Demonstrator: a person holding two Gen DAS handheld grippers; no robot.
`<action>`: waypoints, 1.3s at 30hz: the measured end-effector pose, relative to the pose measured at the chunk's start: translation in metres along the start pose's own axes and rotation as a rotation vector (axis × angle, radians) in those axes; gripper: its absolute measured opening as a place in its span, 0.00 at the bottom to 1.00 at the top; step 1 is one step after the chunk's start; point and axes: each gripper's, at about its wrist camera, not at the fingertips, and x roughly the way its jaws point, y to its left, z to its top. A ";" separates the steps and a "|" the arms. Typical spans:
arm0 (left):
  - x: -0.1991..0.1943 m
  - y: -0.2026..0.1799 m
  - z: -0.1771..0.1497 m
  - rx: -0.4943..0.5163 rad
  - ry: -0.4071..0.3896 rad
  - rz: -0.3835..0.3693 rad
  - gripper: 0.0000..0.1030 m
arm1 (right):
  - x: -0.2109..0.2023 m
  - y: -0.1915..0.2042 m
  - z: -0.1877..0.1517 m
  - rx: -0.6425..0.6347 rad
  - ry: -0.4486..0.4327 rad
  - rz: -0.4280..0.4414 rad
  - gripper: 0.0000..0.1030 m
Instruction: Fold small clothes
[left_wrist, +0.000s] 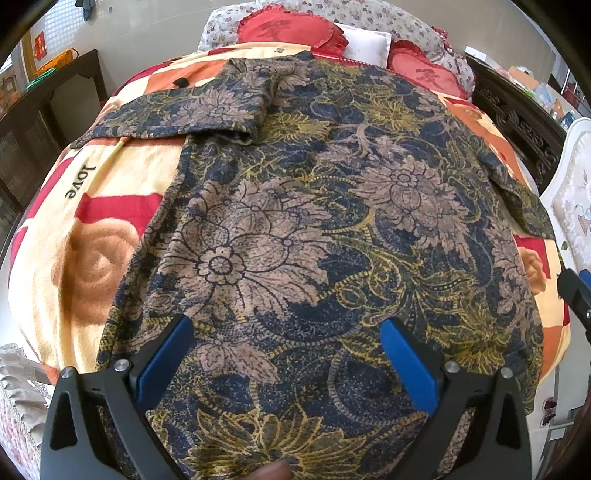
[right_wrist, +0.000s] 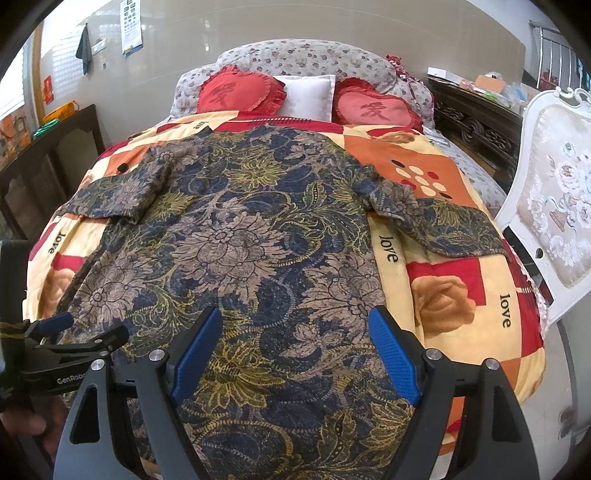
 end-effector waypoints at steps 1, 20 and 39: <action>0.000 0.000 0.000 0.001 0.001 0.000 1.00 | 0.000 0.000 0.000 0.001 0.000 0.000 0.90; 0.000 -0.008 -0.001 0.059 -0.048 0.072 1.00 | 0.003 0.000 0.000 0.000 0.011 0.000 0.90; -0.005 -0.012 0.000 0.089 -0.081 0.105 1.00 | 0.004 0.001 -0.002 -0.001 0.022 -0.001 0.90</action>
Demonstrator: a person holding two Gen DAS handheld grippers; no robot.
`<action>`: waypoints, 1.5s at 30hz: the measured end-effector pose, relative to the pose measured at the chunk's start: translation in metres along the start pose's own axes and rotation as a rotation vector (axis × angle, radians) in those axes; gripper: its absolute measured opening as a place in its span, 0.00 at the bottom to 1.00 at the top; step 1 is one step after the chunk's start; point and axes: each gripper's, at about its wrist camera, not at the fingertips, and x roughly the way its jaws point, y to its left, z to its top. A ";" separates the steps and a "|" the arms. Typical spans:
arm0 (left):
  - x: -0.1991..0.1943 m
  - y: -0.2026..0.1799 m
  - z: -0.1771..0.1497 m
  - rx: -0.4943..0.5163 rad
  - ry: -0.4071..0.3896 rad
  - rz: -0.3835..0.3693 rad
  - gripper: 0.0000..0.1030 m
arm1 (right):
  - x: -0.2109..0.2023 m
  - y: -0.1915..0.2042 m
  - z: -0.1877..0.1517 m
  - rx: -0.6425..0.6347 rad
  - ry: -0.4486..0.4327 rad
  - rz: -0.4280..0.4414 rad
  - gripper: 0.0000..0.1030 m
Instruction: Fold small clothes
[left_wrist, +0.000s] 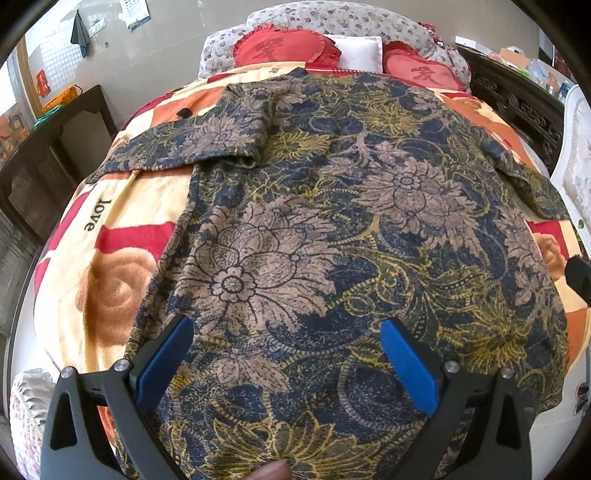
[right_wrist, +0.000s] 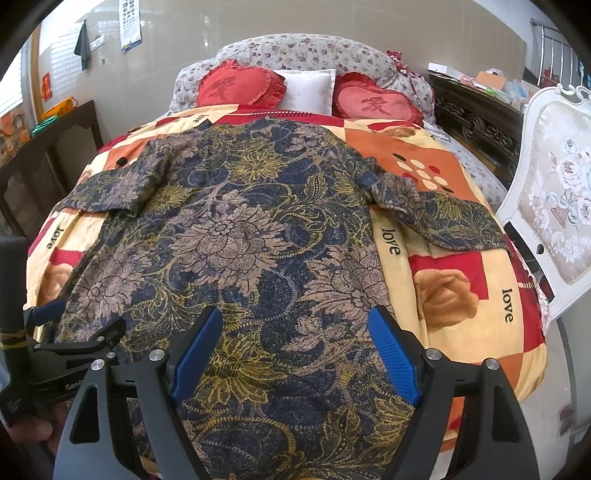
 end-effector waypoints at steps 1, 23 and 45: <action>0.000 0.000 -0.001 -0.001 0.000 -0.004 1.00 | 0.000 0.000 0.000 0.000 0.000 0.000 0.90; 0.002 -0.009 -0.008 0.004 0.020 -0.020 1.00 | 0.006 -0.006 0.002 0.005 0.058 -0.235 0.90; 0.004 -0.010 -0.010 0.007 0.023 -0.018 1.00 | 0.014 -0.017 -0.006 0.005 0.093 -0.290 0.90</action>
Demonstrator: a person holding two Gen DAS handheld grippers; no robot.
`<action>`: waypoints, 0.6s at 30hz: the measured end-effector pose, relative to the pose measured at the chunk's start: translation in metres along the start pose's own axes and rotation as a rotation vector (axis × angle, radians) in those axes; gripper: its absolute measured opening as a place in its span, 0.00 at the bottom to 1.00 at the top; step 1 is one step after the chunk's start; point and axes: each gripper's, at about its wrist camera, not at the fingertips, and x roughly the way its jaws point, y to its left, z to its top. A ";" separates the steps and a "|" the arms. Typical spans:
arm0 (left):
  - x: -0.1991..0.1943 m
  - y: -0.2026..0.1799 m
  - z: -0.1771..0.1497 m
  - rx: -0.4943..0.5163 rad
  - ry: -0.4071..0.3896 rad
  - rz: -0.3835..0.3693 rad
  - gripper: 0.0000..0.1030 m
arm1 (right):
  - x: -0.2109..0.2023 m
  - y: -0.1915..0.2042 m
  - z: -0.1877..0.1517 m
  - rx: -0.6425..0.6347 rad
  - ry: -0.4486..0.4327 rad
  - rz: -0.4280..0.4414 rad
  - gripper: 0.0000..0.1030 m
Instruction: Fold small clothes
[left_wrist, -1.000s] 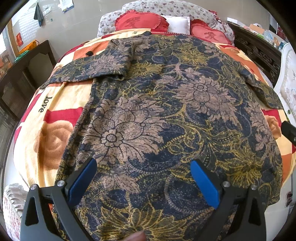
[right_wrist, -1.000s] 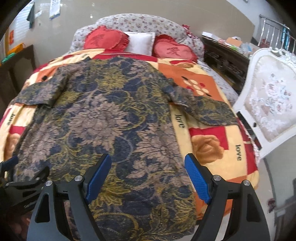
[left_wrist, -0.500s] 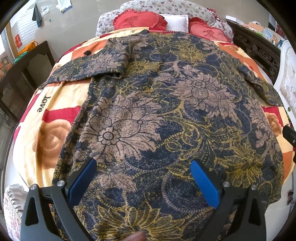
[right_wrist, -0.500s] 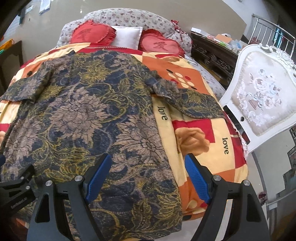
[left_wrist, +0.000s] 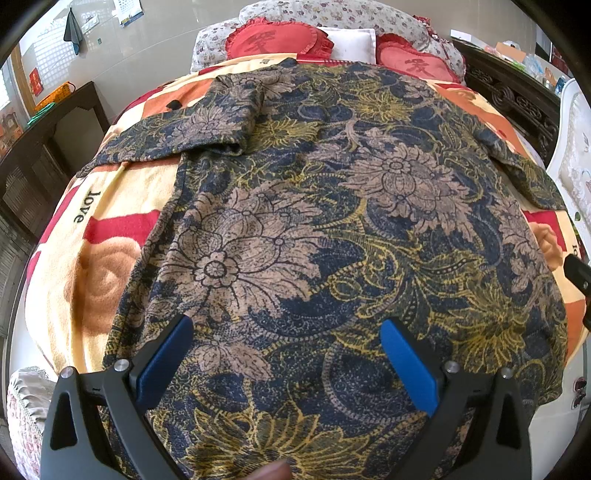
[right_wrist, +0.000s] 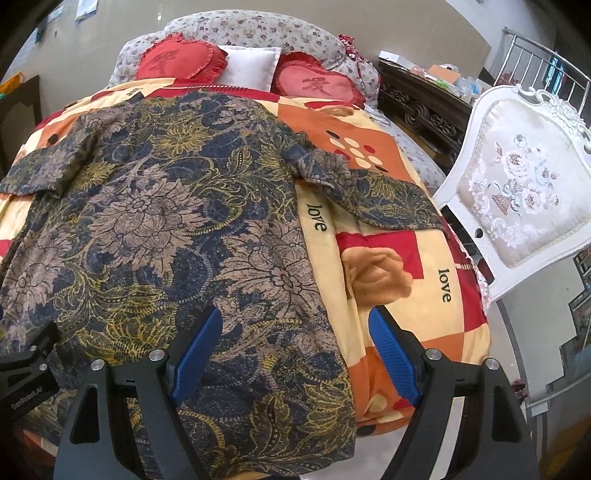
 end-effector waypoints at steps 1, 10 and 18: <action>0.000 0.000 0.000 0.000 0.000 0.000 1.00 | 0.000 0.000 0.000 -0.002 0.001 -0.003 0.90; 0.000 0.000 0.000 0.000 0.000 0.000 1.00 | 0.000 0.000 -0.001 -0.005 0.005 -0.005 0.90; 0.000 0.000 -0.001 0.001 0.001 0.000 1.00 | 0.000 0.000 -0.001 -0.004 0.005 0.002 0.90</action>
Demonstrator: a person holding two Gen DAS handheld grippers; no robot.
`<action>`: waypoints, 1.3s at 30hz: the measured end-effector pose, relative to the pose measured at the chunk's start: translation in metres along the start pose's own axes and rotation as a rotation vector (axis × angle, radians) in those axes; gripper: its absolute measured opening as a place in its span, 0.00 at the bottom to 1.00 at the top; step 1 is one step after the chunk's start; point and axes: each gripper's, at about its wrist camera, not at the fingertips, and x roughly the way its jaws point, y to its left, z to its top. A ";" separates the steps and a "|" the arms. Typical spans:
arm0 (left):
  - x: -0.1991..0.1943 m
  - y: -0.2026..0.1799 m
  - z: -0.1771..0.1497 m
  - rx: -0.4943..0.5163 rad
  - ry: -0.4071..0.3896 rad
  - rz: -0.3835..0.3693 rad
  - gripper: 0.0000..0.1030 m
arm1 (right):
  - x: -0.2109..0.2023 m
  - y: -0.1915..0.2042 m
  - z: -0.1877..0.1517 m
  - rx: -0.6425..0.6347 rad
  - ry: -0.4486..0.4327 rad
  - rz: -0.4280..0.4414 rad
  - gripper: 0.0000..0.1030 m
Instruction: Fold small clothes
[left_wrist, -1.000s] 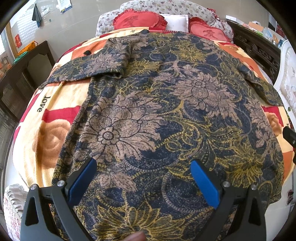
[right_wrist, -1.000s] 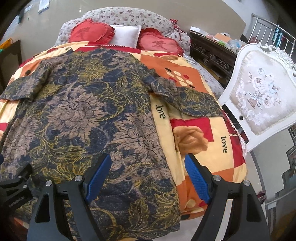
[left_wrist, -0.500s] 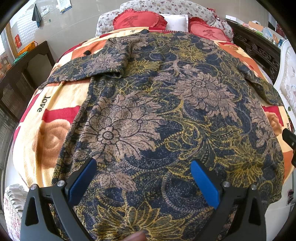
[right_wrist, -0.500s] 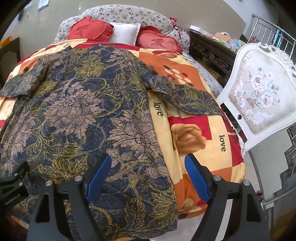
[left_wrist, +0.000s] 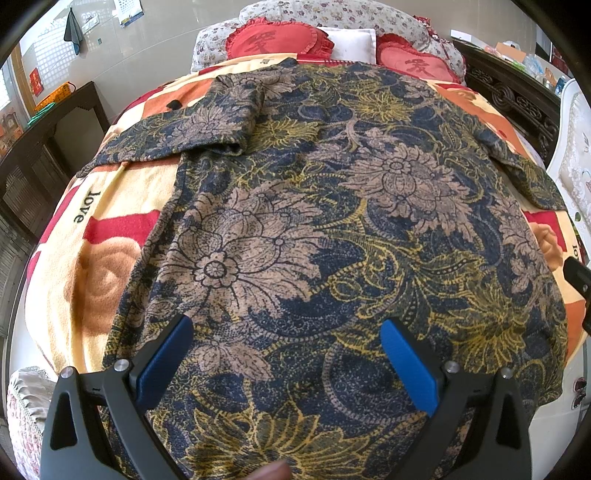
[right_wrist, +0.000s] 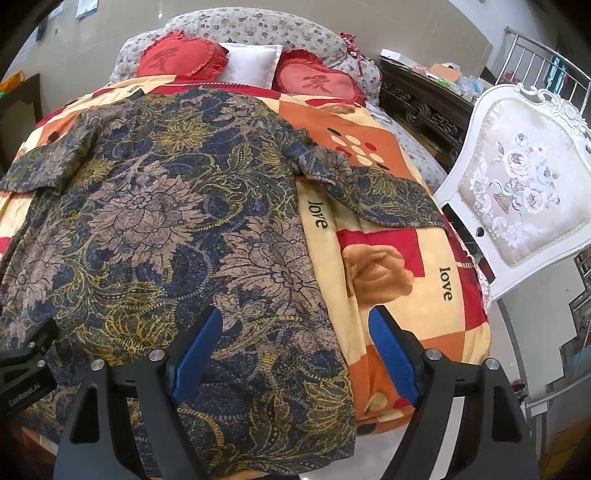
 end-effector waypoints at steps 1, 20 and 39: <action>0.000 0.000 0.000 0.001 0.001 0.001 1.00 | 0.000 0.000 0.000 0.000 0.000 0.001 0.90; 0.000 0.000 0.000 0.000 0.002 0.001 1.00 | 0.000 -0.001 0.001 -0.005 0.002 -0.014 0.90; 0.010 0.012 0.016 -0.015 0.007 0.008 1.00 | 0.006 0.007 0.006 -0.011 0.012 0.011 0.90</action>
